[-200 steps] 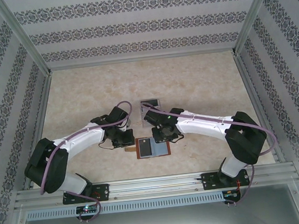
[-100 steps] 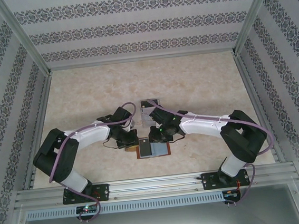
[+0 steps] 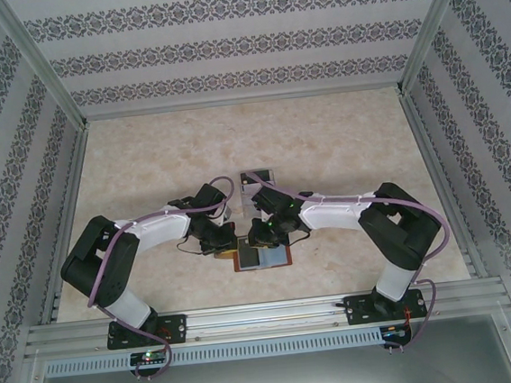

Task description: Take the credit cards out of the card holder

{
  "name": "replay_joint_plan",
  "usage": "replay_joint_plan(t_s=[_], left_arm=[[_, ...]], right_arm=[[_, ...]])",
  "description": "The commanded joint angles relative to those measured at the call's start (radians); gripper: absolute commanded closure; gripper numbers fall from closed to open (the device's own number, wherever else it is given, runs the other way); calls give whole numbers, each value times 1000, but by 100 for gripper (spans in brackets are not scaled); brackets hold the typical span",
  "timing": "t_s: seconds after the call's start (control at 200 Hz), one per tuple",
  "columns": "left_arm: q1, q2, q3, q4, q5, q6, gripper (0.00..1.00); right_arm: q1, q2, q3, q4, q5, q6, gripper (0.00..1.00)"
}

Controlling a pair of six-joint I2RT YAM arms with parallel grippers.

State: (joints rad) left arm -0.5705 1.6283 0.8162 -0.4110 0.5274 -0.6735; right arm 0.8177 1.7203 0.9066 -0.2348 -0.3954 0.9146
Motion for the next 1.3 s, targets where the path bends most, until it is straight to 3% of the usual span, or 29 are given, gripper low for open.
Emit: replay_joint_plan(t_s=[0.0, 0.28, 0.61, 1.144, 1.294], left_arm=[[-14, 27, 0, -17, -22, 17, 96], [-14, 21, -2, -35, -36, 22, 96], [-14, 2, 0, -63, -57, 27, 96], [-14, -121, 53, -138, -95, 2, 96], [-25, -117, 70, -121, -54, -14, 96]], right_arm=[[-3, 26, -17, 11, -13, 6, 78], [-1, 8, -3, -87, 79, -34, 70], [9, -3, 43, -191, 146, -77, 70], [12, -78, 40, -163, 107, -61, 70], [0, -93, 22, -145, 93, -57, 69]])
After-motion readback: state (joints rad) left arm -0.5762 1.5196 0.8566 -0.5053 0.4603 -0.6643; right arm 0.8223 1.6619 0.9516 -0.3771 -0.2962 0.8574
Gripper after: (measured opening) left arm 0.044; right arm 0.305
